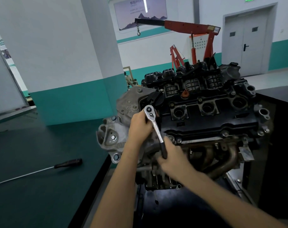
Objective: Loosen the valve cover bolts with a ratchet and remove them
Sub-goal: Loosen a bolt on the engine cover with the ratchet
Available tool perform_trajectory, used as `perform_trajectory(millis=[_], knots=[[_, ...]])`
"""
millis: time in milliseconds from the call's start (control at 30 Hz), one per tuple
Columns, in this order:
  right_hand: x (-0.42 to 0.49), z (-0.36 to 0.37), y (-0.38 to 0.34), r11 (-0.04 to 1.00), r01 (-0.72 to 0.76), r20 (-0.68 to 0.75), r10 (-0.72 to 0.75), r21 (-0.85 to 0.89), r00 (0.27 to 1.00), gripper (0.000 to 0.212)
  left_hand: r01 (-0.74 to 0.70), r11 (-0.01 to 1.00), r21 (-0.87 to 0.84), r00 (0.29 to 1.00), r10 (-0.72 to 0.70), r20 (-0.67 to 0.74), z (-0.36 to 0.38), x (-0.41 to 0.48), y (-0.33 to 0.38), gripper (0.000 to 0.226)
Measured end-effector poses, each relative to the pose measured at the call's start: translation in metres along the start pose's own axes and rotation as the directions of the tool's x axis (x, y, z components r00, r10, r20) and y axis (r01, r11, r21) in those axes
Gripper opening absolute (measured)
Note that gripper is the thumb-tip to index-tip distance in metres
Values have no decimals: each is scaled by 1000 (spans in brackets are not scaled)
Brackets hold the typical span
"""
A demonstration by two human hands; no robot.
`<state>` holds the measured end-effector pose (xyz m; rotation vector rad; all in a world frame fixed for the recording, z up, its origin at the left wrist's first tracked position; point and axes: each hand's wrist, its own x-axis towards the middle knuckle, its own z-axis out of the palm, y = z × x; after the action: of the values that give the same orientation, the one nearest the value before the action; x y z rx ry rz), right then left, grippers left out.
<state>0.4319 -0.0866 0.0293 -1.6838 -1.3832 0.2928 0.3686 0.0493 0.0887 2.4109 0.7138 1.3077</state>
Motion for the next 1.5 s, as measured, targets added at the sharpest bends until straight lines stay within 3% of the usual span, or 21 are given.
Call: perform_trajectory(millis=[100,167,233,333,400,467,667,767,900,1000,1033,1100,1167,1267,1367,1500], knots=[[16,-59,13,955,121,98,-98,-269,990,28,-60,998,-25,998,60,-7,-1,0,-1,21],[36,-99,16,801,183,115,-143,-570,983,37,-78,997,-18,997,78,-25,-1,0,-2,16],[51,-124,13,638,244,139,-211,-731,968,36,-71,997,-28,997,70,-38,0,-1,-2,14],[47,-116,14,645,220,85,-234,-732,968,31,-39,999,-16,995,37,-91,2,-2,0,12],[23,-82,16,817,134,-4,-164,-561,986,26,-11,1000,12,995,12,-103,3,-1,0,11],[0,-39,11,965,54,-44,-68,-257,997,24,-2,1000,10,996,3,-94,3,0,-1,13],[-4,49,-17,994,-72,-168,86,87,982,44,57,997,-57,997,-60,-52,5,1,-6,10],[-2,22,-5,999,-34,-110,33,-14,993,35,-4,998,-62,998,0,-58,3,0,-7,8],[12,-55,14,964,106,57,-95,-246,994,26,-103,988,-113,995,102,-12,-1,-1,-3,30],[37,-106,15,778,164,94,-135,-607,986,35,-116,991,-64,993,115,-18,-1,1,-4,19],[43,-115,13,709,183,94,-162,-681,982,37,-110,992,-59,993,108,-39,-1,2,-4,17],[44,-115,10,678,184,64,-198,-712,978,36,-76,996,-45,994,73,-81,0,1,-2,16],[29,-93,12,770,118,-5,-155,-627,988,30,-43,999,-10,993,41,-109,2,1,-1,14],[-2,-34,7,981,23,-38,-31,-192,999,25,-11,1000,15,995,12,-97,4,1,-3,18],[-7,19,-10,999,-35,-151,40,36,988,26,3,1000,-18,997,-5,-76,4,2,-3,12],[-4,40,-18,993,-70,-161,85,100,983,39,27,996,-79,996,-34,-82,4,0,-5,9]])
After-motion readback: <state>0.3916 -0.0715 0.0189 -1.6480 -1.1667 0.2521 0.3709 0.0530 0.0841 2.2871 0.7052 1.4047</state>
